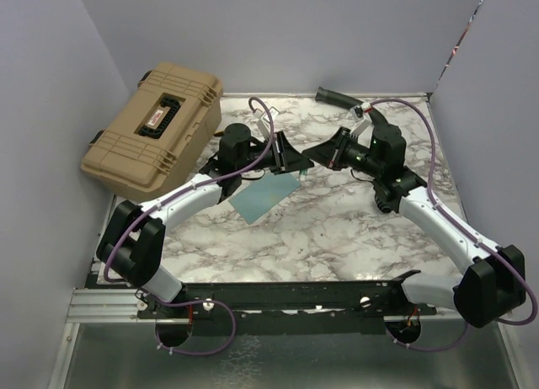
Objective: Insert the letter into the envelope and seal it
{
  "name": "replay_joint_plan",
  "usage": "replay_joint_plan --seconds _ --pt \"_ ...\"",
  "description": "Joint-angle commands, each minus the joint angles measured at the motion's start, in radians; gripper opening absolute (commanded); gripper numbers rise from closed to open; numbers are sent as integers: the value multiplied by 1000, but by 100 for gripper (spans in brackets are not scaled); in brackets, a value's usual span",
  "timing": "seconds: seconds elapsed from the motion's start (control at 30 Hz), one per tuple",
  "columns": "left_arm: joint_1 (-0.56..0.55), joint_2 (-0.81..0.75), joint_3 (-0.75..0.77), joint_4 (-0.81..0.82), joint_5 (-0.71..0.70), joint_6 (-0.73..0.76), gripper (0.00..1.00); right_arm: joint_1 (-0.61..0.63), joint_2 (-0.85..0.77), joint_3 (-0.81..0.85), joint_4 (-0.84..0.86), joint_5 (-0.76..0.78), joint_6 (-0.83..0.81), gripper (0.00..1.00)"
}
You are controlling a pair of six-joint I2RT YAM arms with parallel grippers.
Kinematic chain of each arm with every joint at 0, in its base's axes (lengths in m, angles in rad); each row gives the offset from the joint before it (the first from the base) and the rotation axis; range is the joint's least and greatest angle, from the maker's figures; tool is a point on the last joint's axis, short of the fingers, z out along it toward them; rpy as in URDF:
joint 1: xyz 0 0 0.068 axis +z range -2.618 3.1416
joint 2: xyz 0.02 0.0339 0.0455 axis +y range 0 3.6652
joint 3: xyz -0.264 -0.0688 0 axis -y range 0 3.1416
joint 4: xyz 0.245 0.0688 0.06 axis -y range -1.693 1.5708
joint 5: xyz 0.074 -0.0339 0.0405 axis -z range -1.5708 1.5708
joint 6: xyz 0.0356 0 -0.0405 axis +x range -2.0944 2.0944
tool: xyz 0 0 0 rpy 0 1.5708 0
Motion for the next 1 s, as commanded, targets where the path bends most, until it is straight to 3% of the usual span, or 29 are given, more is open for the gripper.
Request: replay_joint_plan --seconds 0.0,0.07,0.1,0.23,0.33,0.47,0.57,0.7,0.83,0.97 --pt "-44 -28 -20 67 72 4 22 -1 -38 -19 20 -38 32 1" --pt "-48 -40 -45 68 73 6 2 -2 -42 -15 9 -30 39 1" --pt "-48 -49 -60 68 70 24 0 -1 -43 -15 2 -27 38 2" --pt "-49 -91 -110 68 63 135 0 -2 -50 9 -101 32 -24 31" --pt "-47 -123 -121 68 102 237 0 -1 -37 33 -174 19 -121 46" --pt "-49 -169 -124 61 150 370 0 -2 -10 27 -165 -7 -157 46" --pt "-49 -171 -104 11 171 436 0 -1 8 21 -104 -115 -114 42" --pt "-49 -152 -90 -28 160 467 0 -2 -20 -24 5 -137 -15 43" --pt "-48 -139 -84 -55 107 459 0 -1 -69 -45 21 -55 87 55" --pt "-49 -126 -73 -61 28 427 0 2 -68 -35 45 -88 126 59"
